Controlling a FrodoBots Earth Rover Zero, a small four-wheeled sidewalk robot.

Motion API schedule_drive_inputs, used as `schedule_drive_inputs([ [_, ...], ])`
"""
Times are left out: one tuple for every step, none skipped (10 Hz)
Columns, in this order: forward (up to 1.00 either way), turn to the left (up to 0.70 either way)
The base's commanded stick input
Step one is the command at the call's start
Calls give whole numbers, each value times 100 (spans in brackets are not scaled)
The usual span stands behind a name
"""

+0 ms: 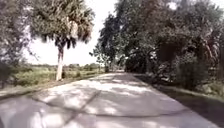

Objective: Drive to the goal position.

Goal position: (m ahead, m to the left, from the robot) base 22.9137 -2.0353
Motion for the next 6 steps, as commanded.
schedule_drive_inputs([
  [99,0],
  [100,0],
  [100,0],
  [100,0],
  [100,0],
  [100,0],
])
